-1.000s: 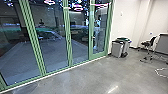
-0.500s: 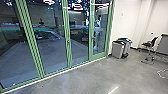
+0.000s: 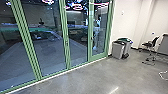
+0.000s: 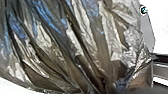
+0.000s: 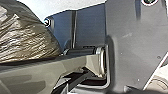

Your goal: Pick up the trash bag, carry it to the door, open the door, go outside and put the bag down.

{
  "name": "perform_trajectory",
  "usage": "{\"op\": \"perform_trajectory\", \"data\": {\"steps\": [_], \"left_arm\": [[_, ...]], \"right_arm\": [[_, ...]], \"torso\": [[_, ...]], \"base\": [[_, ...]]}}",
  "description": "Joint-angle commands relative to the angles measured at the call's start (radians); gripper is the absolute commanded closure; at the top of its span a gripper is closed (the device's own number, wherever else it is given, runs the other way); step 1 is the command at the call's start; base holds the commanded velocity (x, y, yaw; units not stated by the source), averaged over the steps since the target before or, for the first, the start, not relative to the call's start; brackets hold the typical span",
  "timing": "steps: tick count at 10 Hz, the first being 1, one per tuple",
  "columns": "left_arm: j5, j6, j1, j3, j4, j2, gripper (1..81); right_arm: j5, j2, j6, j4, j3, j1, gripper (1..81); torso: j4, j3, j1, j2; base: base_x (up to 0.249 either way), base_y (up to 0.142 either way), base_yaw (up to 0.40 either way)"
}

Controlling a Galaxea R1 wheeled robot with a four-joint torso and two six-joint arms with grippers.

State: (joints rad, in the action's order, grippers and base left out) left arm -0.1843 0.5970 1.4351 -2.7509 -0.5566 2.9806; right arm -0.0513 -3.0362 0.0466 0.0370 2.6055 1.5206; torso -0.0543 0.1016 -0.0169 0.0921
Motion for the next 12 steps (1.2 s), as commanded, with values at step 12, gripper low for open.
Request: {"op": "perform_trajectory", "data": {"steps": [12], "left_arm": [[-0.086, 0.001, -0.054, -0.001, 0.003, 0.002, 81.1]], "right_arm": [[-0.061, -0.012, -0.005, 0.009, -0.009, -0.047, 1.0]], "torso": [[0.000, 0.000, 0.000, 0.000]], "base": [[0.170, -0.080, 0.000]]}}
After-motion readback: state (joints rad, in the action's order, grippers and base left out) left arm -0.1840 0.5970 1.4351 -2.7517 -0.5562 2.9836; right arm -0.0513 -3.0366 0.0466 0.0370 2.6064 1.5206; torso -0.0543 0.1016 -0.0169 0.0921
